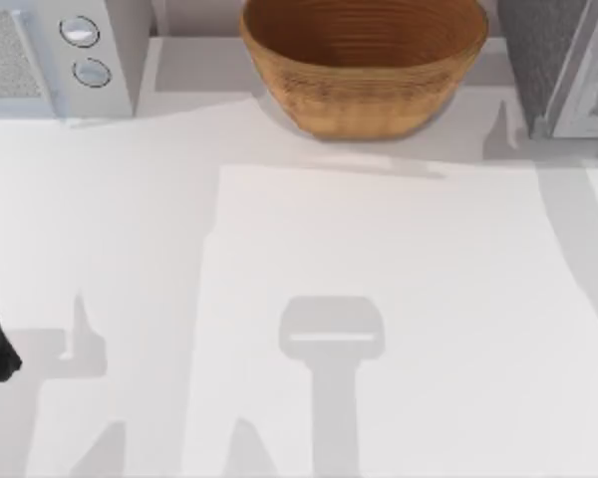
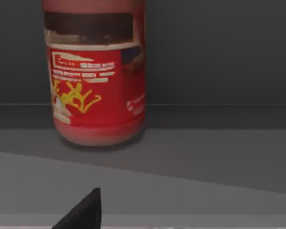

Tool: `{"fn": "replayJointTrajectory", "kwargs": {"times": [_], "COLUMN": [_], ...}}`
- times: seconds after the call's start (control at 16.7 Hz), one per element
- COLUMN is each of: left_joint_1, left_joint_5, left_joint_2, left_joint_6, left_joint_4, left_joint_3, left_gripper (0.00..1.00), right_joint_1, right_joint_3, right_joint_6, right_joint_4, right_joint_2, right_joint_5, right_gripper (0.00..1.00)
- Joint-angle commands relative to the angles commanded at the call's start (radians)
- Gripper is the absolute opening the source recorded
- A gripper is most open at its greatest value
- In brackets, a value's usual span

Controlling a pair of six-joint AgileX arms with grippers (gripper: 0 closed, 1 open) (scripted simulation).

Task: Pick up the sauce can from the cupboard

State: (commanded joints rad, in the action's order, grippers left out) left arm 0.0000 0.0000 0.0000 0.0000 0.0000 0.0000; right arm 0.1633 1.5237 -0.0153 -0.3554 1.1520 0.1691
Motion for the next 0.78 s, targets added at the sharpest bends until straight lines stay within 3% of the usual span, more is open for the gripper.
{"fn": "replayJointTrajectory", "kwargs": {"times": [0.3,0.78], "left_joint_1": [0.000,0.000], "left_joint_5": [0.000,0.000], "left_joint_2": [0.000,0.000], "left_joint_6": [0.000,0.000], "left_joint_4": [0.000,0.000], "left_joint_3": [0.000,0.000], "left_gripper": [1.00,1.00], "right_joint_1": [0.020,0.031], "right_joint_3": [0.208,0.257], "right_joint_6": [0.000,-0.003], "right_joint_4": [-0.059,-0.051], "right_joint_2": [0.167,0.213], "right_joint_5": [0.026,0.052], "right_gripper": [1.00,1.00]}}
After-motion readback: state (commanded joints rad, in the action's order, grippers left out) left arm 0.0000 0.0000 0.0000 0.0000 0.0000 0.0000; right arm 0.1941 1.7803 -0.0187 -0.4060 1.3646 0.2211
